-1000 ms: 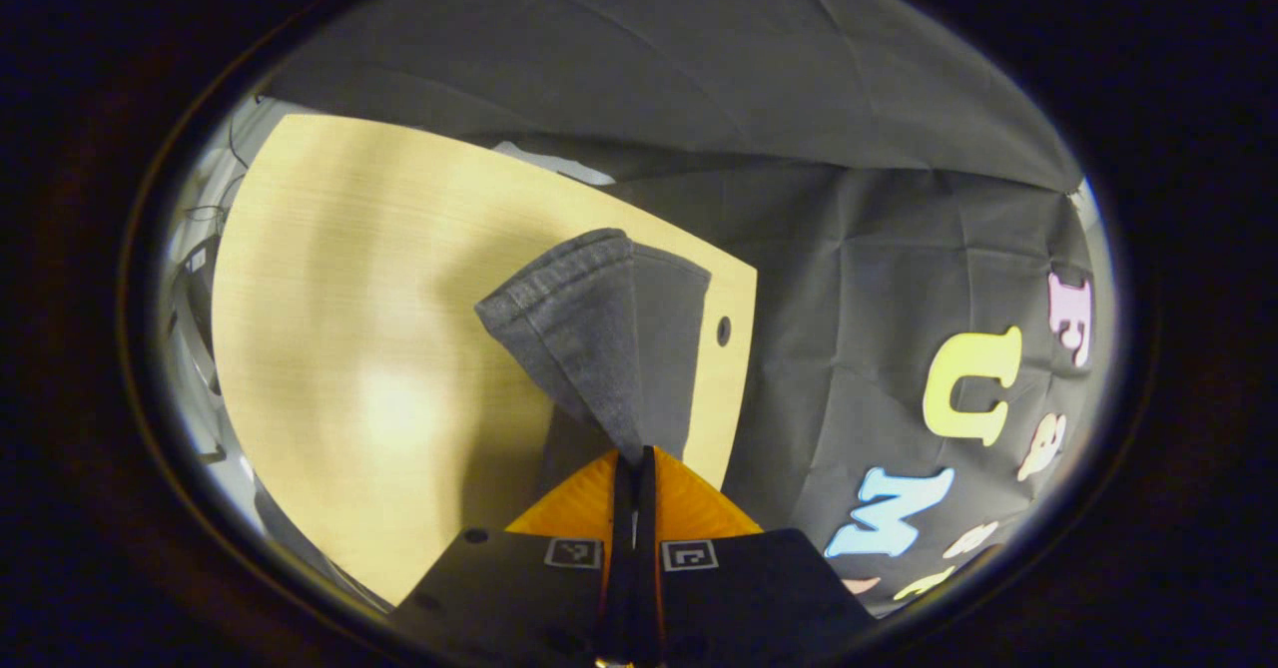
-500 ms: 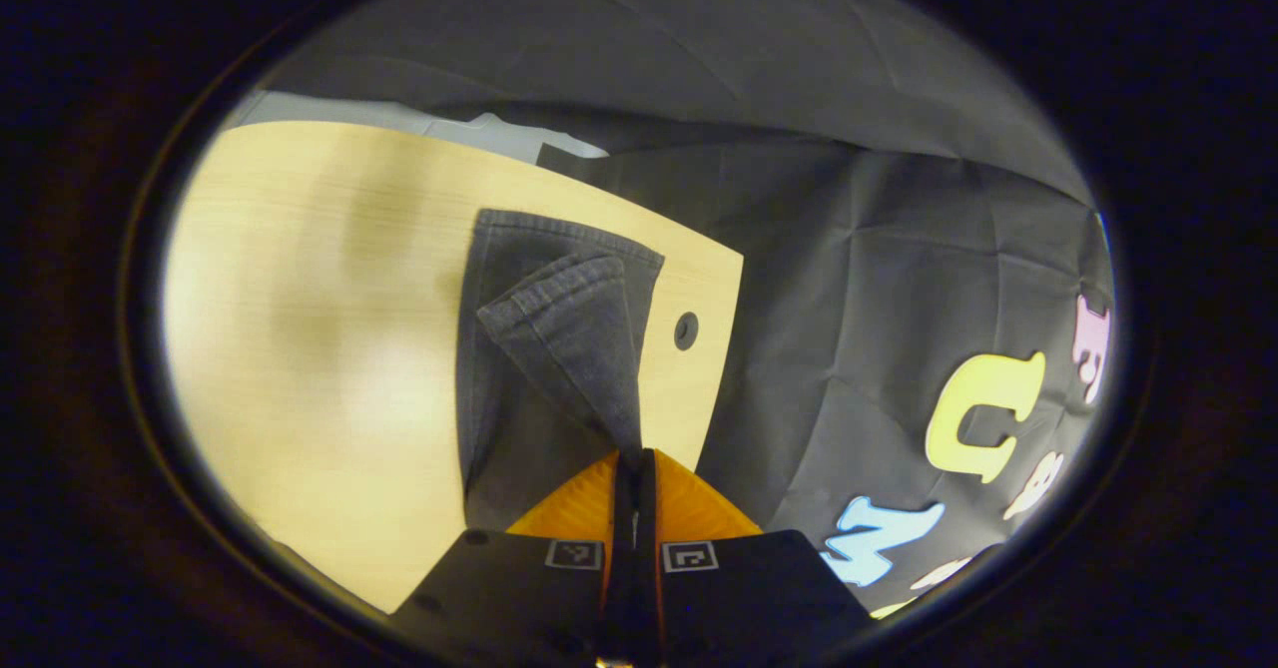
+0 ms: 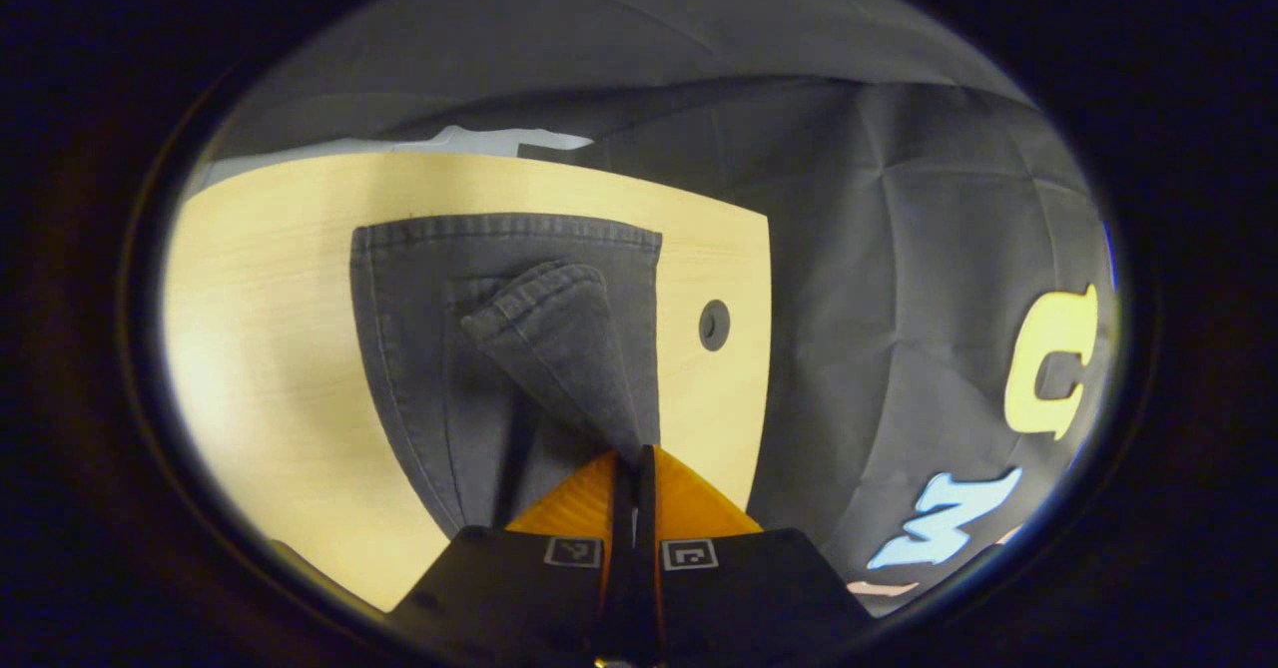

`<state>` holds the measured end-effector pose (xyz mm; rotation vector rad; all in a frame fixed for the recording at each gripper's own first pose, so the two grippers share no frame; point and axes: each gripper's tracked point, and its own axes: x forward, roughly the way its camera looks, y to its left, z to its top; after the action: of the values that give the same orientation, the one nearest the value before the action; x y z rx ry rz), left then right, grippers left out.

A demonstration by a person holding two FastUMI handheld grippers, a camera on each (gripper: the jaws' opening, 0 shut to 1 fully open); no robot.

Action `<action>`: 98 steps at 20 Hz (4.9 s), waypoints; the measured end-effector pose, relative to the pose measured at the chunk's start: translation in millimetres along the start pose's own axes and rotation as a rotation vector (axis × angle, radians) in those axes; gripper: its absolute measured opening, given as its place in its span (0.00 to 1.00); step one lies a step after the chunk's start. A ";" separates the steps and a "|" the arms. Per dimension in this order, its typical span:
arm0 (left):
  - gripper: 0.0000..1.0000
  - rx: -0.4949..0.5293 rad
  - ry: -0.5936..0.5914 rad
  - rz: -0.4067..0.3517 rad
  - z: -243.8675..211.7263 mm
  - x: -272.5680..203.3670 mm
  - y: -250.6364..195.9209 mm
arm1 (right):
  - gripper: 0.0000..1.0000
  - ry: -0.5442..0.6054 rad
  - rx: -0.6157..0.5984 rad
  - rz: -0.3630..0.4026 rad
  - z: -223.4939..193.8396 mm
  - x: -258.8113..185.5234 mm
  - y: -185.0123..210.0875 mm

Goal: Grasp the waist and the cuffs of the jeans and fold them to make the two legs overlap; first hold the waist and fold one-third of the jeans toward the cuffs, then hold the cuffs and fold the remaining one-third in the same direction to finish folding.

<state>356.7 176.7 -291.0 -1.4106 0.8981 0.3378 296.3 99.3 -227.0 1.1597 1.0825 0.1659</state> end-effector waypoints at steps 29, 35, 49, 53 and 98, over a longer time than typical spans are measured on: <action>1.00 0.975 -0.582 -0.116 -135.7 -250.0 -43.8 | 0.94 -0.306 0.141 -0.163 -13.6 -67.8 -130.2; 0.96 1.044 -0.578 -0.161 -172.6 -271.1 -26.8 | 0.54 -0.327 0.196 -0.167 -8.3 -48.7 -141.6; 0.96 1.148 -0.602 -0.244 -217.0 -298.4 -10.3 | 0.05 -0.517 -0.100 -0.009 5.2 -152.6 -106.0; 0.97 1.128 -0.575 -0.281 -233.4 -297.6 -7.1 | 0.05 -0.661 -0.295 0.092 5.5 -213.8 -54.4; 0.96 0.162 -0.106 -0.092 -68.3 -74.0 119.6 | 0.89 -0.635 -1.215 0.155 -239.8 -129.1 91.6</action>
<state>203.7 156.2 -316.4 -1.2679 0.7549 0.2614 85.0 218.6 -73.1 0.1344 0.1838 0.4594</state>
